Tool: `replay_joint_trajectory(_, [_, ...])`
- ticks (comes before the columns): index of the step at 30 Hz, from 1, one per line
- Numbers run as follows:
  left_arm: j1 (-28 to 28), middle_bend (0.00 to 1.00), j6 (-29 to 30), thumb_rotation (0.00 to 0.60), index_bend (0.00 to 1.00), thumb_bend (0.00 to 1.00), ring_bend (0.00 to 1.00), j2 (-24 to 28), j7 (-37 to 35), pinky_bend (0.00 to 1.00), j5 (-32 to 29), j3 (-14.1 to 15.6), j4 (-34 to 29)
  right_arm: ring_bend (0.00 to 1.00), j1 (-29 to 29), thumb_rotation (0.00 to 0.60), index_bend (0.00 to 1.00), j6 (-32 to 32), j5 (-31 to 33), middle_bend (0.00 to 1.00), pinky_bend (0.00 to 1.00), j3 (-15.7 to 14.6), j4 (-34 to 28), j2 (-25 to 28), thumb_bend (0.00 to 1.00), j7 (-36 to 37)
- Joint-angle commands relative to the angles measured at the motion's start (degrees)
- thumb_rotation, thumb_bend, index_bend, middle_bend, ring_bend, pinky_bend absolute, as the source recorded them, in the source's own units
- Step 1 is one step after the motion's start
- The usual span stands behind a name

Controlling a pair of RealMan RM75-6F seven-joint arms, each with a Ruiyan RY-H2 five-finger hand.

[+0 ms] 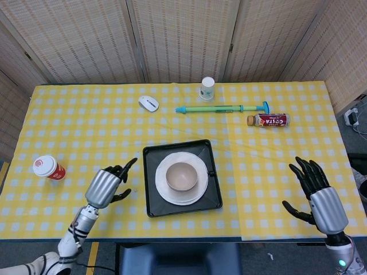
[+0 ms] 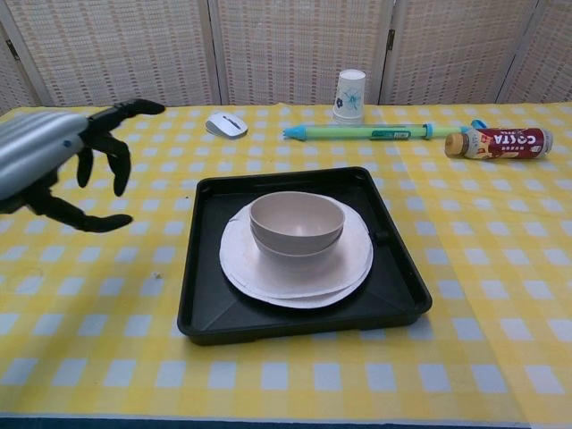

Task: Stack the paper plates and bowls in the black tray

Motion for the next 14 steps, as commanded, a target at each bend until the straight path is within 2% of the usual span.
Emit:
replay_joint_trajectory(1, [9.5, 0.19, 8.0, 0.600, 0.08, 0.24, 0.06, 12.1, -2.7, 0.15, -2.7, 3.7, -6.5, 0.00, -0.4, 0.600, 0.00, -2.8, 4.0, 0.00, 0.00, 0.8, -2.8, 1.6, 0.26, -5.6])
replay_joint_trajectory(3, [12.8, 0.11, 10.9, 0.600, 0.08, 0.24, 0.00, 14.9, -3.9, 0.04, -3.7, 4.5, -6.8, 0.00, -0.8, 0.600, 0.00, -3.7, 6.5, 0.00, 0.00, 1.5, -4.2, 2.0, 0.26, -9.5])
replay_joint_trajectory(5, [15.6, 0.07, 13.6, 0.600, 0.08, 0.24, 0.00, 16.6, -4.8, 0.00, -4.3, 5.0, -6.9, 0.00, -0.9, 0.600, 0.00, -4.9, 9.1, 0.00, 0.00, 2.1, -5.6, 2.3, 0.26, -13.3])
replay_joint_trajectory(8, [18.2, 0.05, 14.7, 0.600, 0.08, 0.24, 0.00, 17.8, -6.0, 0.00, -5.1, 5.5, -7.0, 0.00, -0.7, 0.600, 0.00, -6.7, 10.9, 0.00, 0.00, 2.3, -7.6, 2.9, 0.26, -15.8])
replay_joint_trajectory(14, [19.0, 0.02, 14.5, 0.600, 0.07, 0.23, 0.00, 19.2, -6.8, 0.00, -3.4, 4.9, -7.6, 0.00, -0.1, 0.600, 0.00, -8.8, 10.4, 0.00, 0.00, 1.8, -8.5, 3.0, 0.26, -17.0])
